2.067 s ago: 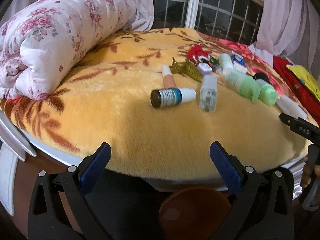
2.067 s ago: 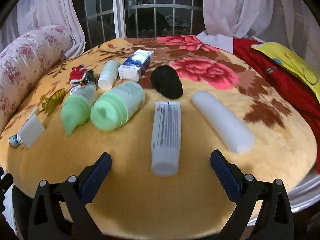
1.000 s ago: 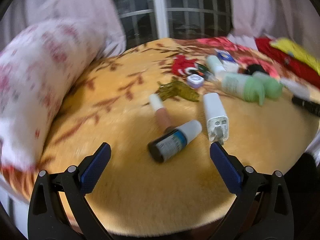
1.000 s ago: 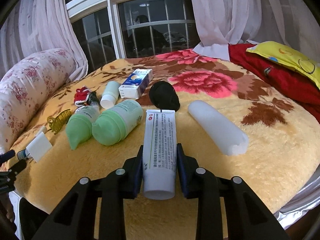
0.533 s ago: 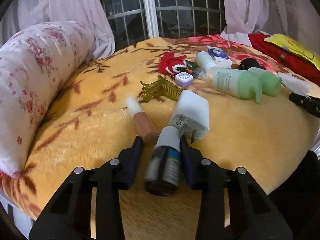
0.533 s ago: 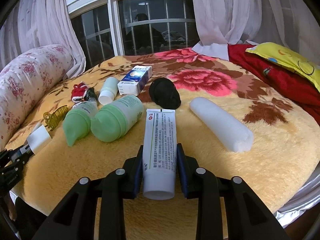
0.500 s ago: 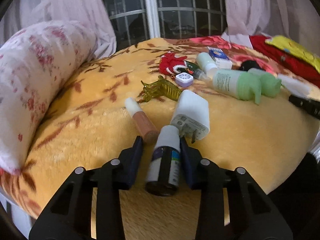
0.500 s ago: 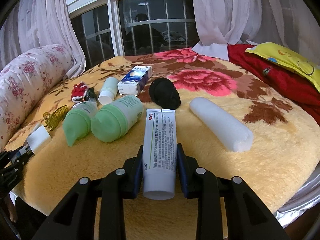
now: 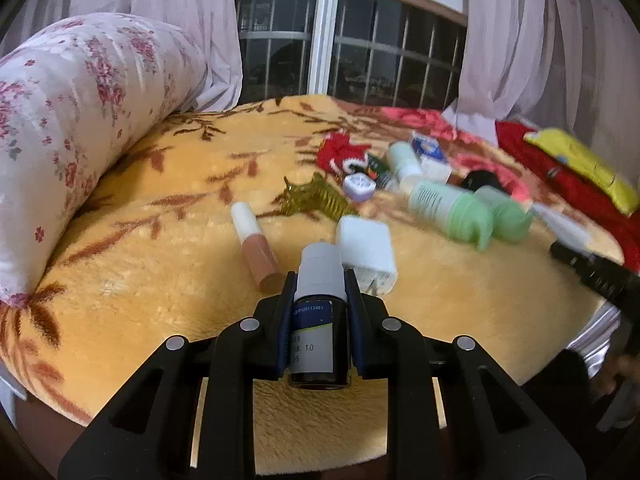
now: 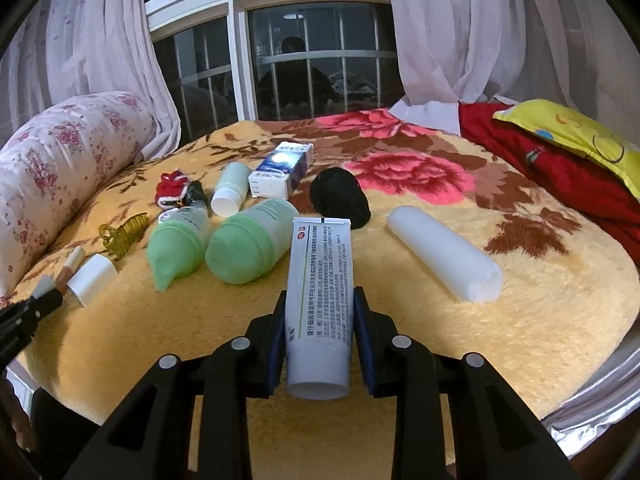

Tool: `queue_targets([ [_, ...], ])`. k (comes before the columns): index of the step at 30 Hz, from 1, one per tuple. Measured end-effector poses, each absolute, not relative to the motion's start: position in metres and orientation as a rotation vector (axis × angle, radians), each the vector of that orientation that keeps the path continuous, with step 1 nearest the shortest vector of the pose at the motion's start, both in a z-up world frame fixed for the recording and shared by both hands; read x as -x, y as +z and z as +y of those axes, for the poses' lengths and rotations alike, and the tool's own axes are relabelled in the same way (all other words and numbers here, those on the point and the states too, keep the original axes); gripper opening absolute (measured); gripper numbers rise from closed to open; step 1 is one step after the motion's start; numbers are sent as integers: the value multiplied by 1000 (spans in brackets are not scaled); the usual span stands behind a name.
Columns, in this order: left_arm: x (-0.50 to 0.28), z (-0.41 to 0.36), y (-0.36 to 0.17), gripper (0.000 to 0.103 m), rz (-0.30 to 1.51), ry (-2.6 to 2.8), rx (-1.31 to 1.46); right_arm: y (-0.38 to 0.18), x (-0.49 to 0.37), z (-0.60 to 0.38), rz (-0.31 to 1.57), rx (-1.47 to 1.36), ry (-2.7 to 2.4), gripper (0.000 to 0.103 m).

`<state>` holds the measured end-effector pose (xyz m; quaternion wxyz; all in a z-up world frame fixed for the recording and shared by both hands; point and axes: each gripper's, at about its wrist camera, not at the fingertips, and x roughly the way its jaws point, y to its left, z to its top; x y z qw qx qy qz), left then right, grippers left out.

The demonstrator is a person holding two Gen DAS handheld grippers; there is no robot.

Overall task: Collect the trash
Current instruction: 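Grasp the dark eye-drop bottle with the left gripper while the right holds the tube, then lower both grippers into the orange bin and open them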

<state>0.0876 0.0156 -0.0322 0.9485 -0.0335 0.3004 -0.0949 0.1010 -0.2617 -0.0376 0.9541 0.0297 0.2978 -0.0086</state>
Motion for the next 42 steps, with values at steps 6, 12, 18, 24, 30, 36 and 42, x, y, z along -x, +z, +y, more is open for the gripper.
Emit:
queue_targets([
  [6, -55, 6, -10, 22, 583, -216, 72, -29, -82, -255, 601, -68, 24, 30],
  [12, -15, -12, -4, 22, 580, -244, 48, -19, -27, -240, 605, -67, 122, 30],
  [18, 20, -30, -21, 22, 629, -299, -9, -19, 20, -232, 665, -61, 241, 30],
  [24, 37, -41, -56, 22, 745, -336, -55, -46, 45, -209, 768, 44, 334, 30],
  [30, 41, -55, -87, 22, 863, -379, -93, -80, 41, -195, 904, 46, 415, 30],
  [36, 34, -52, -96, 72, 922, -336, -88, -104, 32, -193, 1017, 10, 437, 59],
  [42, 32, -43, -98, 83, 927, -318, -39, -103, 31, -204, 998, -26, 405, 72],
])
